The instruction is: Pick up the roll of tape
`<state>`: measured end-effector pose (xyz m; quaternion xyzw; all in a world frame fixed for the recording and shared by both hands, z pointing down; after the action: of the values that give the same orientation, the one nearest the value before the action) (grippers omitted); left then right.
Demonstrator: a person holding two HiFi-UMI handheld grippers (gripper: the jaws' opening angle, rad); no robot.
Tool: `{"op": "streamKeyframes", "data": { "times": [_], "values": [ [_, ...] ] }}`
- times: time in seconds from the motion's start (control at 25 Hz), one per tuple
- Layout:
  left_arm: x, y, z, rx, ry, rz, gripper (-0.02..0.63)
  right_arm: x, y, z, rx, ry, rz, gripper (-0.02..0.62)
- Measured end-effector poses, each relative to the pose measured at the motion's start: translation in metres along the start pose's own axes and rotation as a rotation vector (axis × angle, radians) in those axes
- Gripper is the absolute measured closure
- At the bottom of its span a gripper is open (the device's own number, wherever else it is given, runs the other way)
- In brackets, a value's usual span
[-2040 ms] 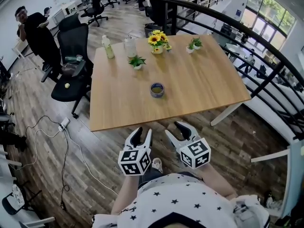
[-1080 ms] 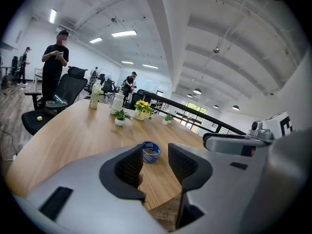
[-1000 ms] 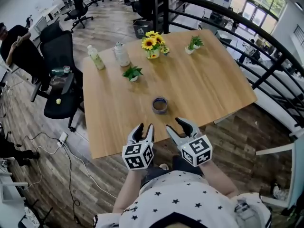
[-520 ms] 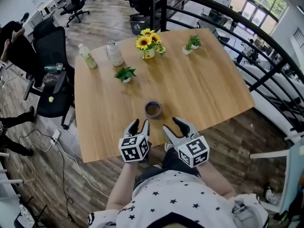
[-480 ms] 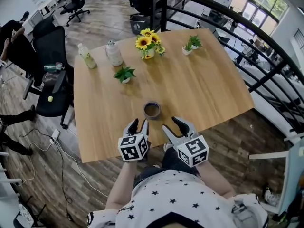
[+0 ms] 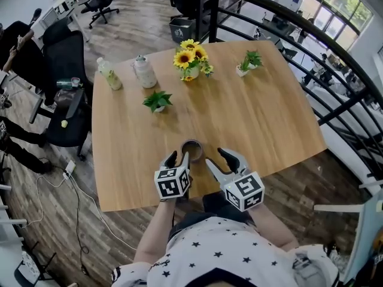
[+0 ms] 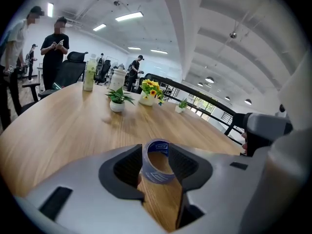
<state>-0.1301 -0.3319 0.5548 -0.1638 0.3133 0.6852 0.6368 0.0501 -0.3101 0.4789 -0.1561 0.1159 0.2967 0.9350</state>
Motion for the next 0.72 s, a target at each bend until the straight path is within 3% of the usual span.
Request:
{"op": "streamKeyframes", "data": {
  "times": [0.72],
  "values": [
    [-0.066,0.003,0.003,-0.056,0.127,-0.062,0.459,-0.031,-0.03,0.009,-0.041,0.044,-0.045,0.419]
  ]
}}
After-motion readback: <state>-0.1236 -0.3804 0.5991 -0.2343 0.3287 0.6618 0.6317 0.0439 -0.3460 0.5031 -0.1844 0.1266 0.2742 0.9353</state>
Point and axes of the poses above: the fingertips, and each gripper's own axes: x backward along the fingers, y to its left, z out of its underside, the point moved 8 cm from there along x, backward along the fingers, and after that the axes turned 10 degrees about -z, right-handed, at the moved point
